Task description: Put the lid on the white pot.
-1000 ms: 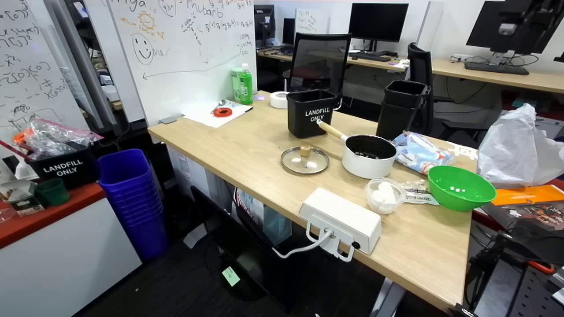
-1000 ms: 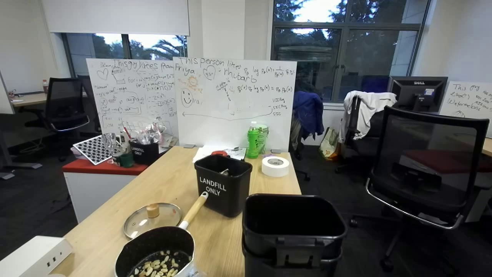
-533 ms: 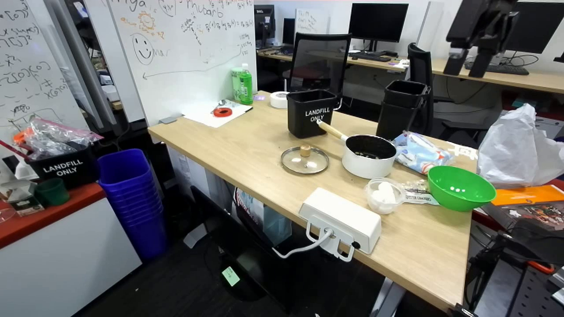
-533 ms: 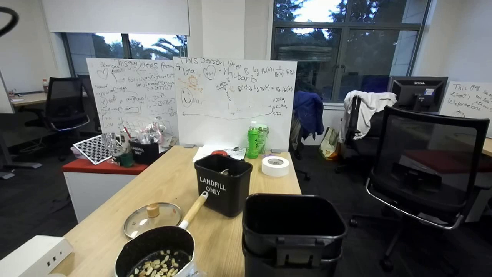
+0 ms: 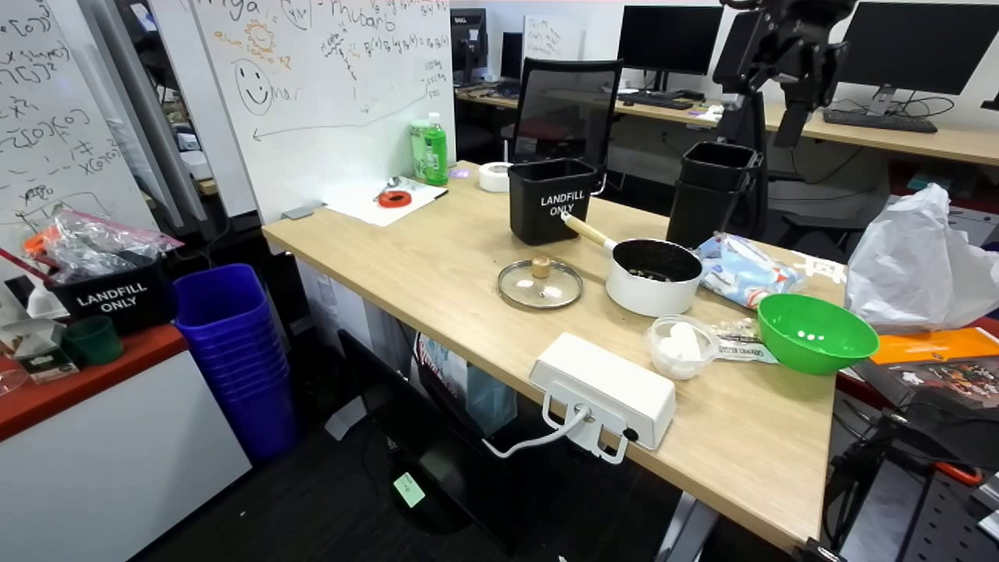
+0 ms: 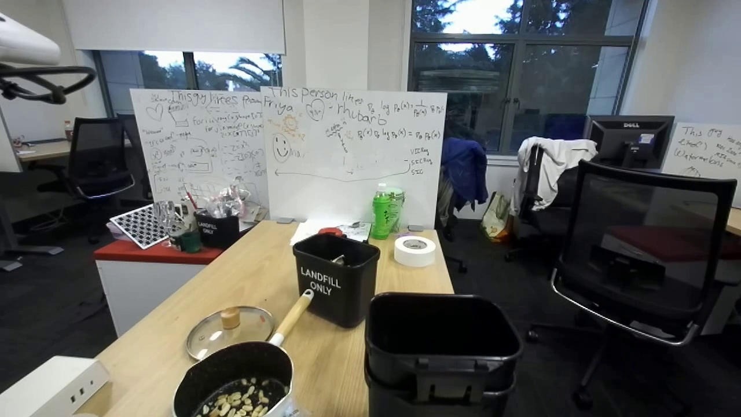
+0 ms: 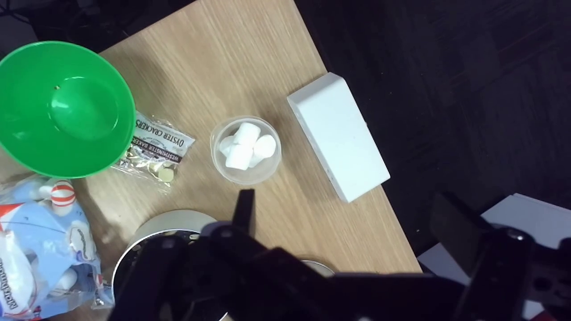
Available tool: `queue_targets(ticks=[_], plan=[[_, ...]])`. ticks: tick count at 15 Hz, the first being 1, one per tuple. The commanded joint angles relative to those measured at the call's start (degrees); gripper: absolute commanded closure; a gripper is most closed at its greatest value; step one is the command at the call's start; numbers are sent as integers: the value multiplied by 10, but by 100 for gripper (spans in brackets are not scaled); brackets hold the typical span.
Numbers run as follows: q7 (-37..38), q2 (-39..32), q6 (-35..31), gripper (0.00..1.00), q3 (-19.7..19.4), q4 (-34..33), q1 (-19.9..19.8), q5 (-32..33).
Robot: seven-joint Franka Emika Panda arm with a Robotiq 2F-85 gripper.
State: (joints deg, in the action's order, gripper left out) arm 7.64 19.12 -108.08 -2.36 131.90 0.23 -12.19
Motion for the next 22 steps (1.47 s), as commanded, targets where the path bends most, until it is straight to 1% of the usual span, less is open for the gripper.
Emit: queue_targets(ticks=[1, 6, 7, 8, 9, 11, 13, 15, 19, 22], plan=[[-1, 1, 2, 0, 6, -1, -7, -2], [-1, 1, 2, 0, 6, -1, -7, -2], [9, -6, 2, 0, 6, -5, -6, -13], [27, -19, 5, 0, 10, -14, -6, -12], [79, -35, 12, 0, 22, -27, -9, -4], [173, -64, -4, 0, 46, -46, -8, -2], [262, -112, -29, 0, 67, -80, -3, -3], [341, -165, -61, 0, 77, -119, 2, -3], [455, -267, -138, 0, 60, -179, 11, -13], [533, -334, -174, 0, 39, -221, 14, -16]])
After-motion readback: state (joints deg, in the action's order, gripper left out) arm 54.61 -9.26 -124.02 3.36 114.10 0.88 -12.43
